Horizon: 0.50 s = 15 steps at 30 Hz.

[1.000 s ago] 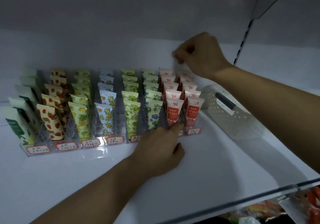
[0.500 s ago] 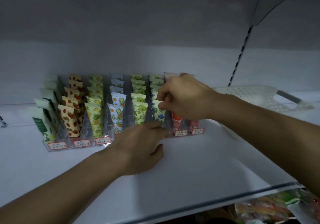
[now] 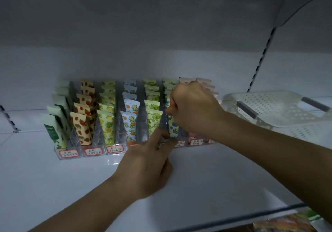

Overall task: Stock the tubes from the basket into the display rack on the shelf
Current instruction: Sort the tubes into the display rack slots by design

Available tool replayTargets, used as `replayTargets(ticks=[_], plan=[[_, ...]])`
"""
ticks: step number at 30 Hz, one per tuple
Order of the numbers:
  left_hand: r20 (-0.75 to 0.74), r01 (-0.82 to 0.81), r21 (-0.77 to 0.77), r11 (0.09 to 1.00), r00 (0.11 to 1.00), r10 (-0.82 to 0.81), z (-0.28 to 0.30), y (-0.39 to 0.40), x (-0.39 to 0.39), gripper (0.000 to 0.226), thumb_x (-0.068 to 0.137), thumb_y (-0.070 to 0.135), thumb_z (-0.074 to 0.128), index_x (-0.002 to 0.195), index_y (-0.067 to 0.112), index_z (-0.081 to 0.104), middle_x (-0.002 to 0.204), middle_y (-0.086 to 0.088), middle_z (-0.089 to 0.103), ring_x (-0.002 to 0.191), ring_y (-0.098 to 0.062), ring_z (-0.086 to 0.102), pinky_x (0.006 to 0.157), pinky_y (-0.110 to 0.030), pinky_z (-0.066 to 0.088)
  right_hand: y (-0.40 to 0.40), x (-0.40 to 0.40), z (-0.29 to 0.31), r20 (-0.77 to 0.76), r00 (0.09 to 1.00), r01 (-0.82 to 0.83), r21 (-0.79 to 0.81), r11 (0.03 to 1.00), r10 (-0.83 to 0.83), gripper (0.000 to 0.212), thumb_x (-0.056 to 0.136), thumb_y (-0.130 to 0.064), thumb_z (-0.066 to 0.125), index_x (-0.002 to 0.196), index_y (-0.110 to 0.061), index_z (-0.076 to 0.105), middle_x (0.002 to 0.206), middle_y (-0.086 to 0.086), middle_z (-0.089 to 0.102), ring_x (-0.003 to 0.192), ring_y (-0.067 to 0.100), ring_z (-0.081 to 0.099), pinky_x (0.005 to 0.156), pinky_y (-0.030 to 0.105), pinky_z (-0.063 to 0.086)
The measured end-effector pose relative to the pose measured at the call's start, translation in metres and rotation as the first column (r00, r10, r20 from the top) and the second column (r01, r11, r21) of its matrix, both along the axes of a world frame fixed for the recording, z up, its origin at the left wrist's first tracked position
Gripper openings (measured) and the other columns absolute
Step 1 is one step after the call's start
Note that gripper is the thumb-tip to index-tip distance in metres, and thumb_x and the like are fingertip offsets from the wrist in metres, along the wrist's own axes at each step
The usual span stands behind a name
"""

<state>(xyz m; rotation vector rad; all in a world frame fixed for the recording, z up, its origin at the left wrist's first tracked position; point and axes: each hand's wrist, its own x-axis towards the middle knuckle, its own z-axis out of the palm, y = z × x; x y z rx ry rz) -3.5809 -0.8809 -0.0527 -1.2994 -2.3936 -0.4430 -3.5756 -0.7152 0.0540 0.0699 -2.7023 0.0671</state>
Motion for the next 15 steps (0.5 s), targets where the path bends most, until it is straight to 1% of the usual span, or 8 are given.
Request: replayTargets(ticks=[2,4,7,8,10,11,12,15], plan=[[-0.001,-0.035,-0.029,0.999,0.999,0.035,0.000,0.001,0.001,0.044,0.083,0.027,0.048,0.124,0.023,0.065,0.126,-0.004,0.056,0.056,-0.020,0.058,0.044,-0.029,0.046,-0.002,0.007,-0.002,-0.079,0.997,-0.014,0.088,0.996,0.021,0.018,0.091,-0.028,0.070,0.083,-0.016,0.060,0.071,0.003,0.045,0.067,0.025,0.053,0.063,0.032,0.050],[0.005,-0.063,-0.058,0.996,0.998,0.063,0.000,0.002,0.001,0.046,0.083,0.029,0.045,0.124,0.024,0.064,0.129,-0.005,0.056,0.058,-0.022,0.062,0.043,-0.030,0.048,0.000,0.009,-0.001,-0.081,0.996,-0.039,0.103,0.994,0.048,0.018,0.091,-0.034,0.070,0.087,-0.016,0.066,0.073,0.003,0.053,0.069,0.026,0.059,0.066,0.033,0.053],[0.007,-0.089,-0.087,0.992,0.996,0.090,-0.001,0.002,0.002,0.050,0.083,0.032,0.040,0.127,0.024,0.061,0.133,-0.008,0.055,0.060,-0.024,0.066,0.045,-0.031,0.053,0.012,0.009,0.013,0.001,0.996,-0.085,0.011,0.996,0.085,0.027,0.092,-0.044,0.066,0.081,-0.019,0.070,0.075,0.000,0.068,0.070,0.019,0.065,0.071,0.036,0.058],[0.005,-0.094,-0.091,0.991,0.995,0.095,-0.001,0.002,0.002,0.052,0.083,0.033,0.039,0.130,0.024,0.059,0.135,-0.008,0.054,0.062,-0.024,0.067,0.046,-0.032,0.054,0.016,0.008,0.021,-0.027,0.995,-0.092,-0.032,0.995,0.091,0.029,0.094,-0.044,0.063,0.081,-0.019,0.072,0.075,-0.002,0.070,0.069,0.016,0.065,0.071,0.035,0.058],[0.002,-0.102,-0.096,0.990,0.995,0.103,-0.001,0.003,0.002,0.055,0.084,0.034,0.036,0.135,0.025,0.055,0.138,-0.008,0.051,0.065,-0.024,0.068,0.048,-0.031,0.052,0.021,0.008,0.035,-0.112,0.989,-0.108,-0.109,0.988,0.096,0.026,0.095,-0.040,0.062,0.084,-0.020,0.075,0.077,-0.004,0.071,0.071,0.015,0.065,0.073,0.036,0.058],[0.004,-0.102,-0.099,0.990,0.995,0.103,-0.002,0.003,0.002,0.056,0.084,0.035,0.035,0.136,0.026,0.053,0.139,-0.008,0.048,0.066,-0.023,0.067,0.049,-0.031,0.050,0.022,0.005,0.039,-0.110,0.989,-0.110,-0.125,0.986,0.096,0.025,0.094,-0.038,0.062,0.084,-0.020,0.075,0.078,-0.004,0.072,0.072,0.016,0.066,0.073,0.037,0.058],[0.007,-0.099,-0.099,0.990,0.995,0.100,-0.002,0.004,0.002,0.056,0.084,0.035,0.035,0.137,0.026,0.051,0.140,-0.008,0.046,0.066,-0.023,0.066,0.049,-0.031,0.049,0.021,0.001,0.040,-0.082,0.992,-0.107,-0.112,0.988,0.098,0.024,0.094,-0.037,0.064,0.084,-0.020,0.076,0.080,-0.003,0.072,0.073,0.016,0.066,0.074,0.037,0.059],[0.005,-0.094,-0.103,0.990,0.995,0.095,0.000,0.003,0.003,0.056,0.083,0.034,0.036,0.137,0.026,0.051,0.138,-0.009,0.046,0.063,-0.024,0.065,0.047,-0.030,0.047,0.018,-0.014,0.032,0.040,0.996,-0.076,-0.005,0.997,0.076,0.024,0.091,-0.040,0.068,0.088,-0.017,0.075,0.083,0.002,0.072,0.073,0.019,0.066,0.071,0.037,0.060]])
